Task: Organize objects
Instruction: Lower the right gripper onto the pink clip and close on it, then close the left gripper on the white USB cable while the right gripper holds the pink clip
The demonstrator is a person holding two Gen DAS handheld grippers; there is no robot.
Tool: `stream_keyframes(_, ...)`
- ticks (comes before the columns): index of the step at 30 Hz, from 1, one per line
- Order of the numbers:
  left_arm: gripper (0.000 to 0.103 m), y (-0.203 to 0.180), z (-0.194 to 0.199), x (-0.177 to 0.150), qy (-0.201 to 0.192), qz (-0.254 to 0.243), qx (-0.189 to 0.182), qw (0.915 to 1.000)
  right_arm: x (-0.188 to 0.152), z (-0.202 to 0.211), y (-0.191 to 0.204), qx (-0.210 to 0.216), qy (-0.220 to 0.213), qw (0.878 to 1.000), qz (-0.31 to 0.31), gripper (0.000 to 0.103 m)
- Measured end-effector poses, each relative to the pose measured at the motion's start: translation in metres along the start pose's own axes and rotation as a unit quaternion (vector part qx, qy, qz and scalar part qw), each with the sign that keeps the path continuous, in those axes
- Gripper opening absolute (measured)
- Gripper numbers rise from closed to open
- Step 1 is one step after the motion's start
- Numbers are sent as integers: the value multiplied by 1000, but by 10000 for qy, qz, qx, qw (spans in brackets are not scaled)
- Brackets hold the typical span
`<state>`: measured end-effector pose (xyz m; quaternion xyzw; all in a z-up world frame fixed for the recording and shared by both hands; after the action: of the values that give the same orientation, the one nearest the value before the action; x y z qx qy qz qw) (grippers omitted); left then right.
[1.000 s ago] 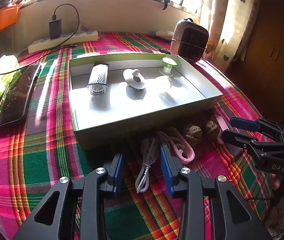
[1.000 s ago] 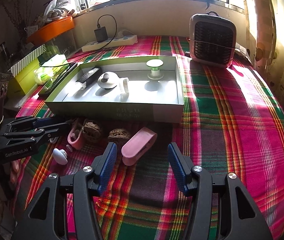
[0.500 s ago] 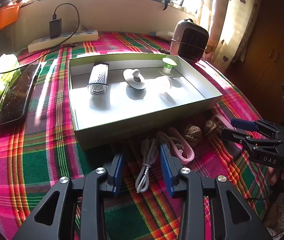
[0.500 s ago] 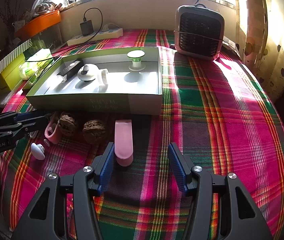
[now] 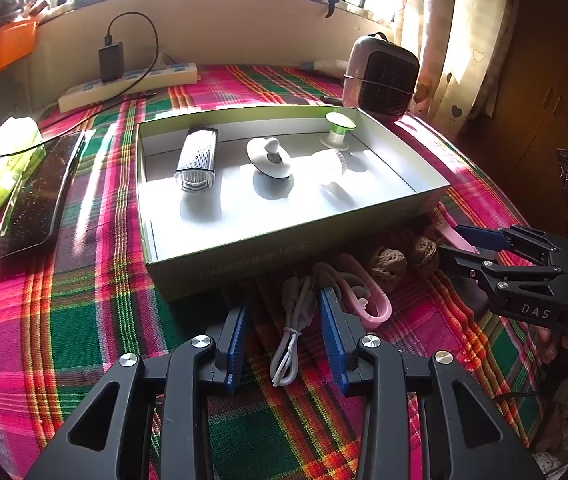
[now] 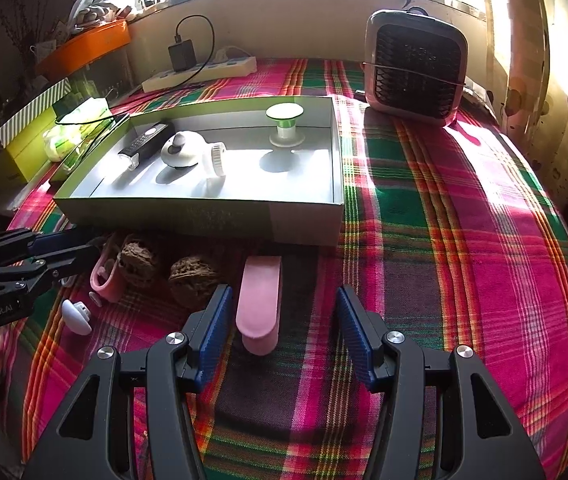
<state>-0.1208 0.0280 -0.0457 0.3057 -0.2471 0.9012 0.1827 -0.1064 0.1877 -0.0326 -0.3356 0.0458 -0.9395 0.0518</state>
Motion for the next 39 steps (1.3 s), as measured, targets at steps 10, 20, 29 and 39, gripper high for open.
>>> stream_keyframes(10, 30, -2, -1, 0, 35, -90, 163, 9998, 1, 0, -2, 61, -20, 10000, -65, 39)
stream_keyframes(20, 17, -2, -1, 0, 59, -127, 250, 9996, 0, 1, -4, 109, -22, 9999, -119, 24)
stream_keyframes(29, 17, -3, -1, -1, 49, -103, 242, 9996, 0, 1, -4, 123, -22, 9999, -118, 19)
stream_keyframes(39, 17, -2, 2, -2, 39, -50, 245, 9997, 0, 5, -2, 190, -56, 9997, -130, 19)
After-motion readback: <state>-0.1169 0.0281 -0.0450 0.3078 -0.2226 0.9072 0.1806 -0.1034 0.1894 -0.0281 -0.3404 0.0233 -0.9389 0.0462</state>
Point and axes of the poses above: each gripper's, at about its wrist camera, not at the fingertips, and z roughly against the way its jaws point, y to its left, x to its top, the point moved 7 cm from there along -z, roughly the way its jaws point, and after that the axes turned 13 degrees about -x, right-handed, at the moved point
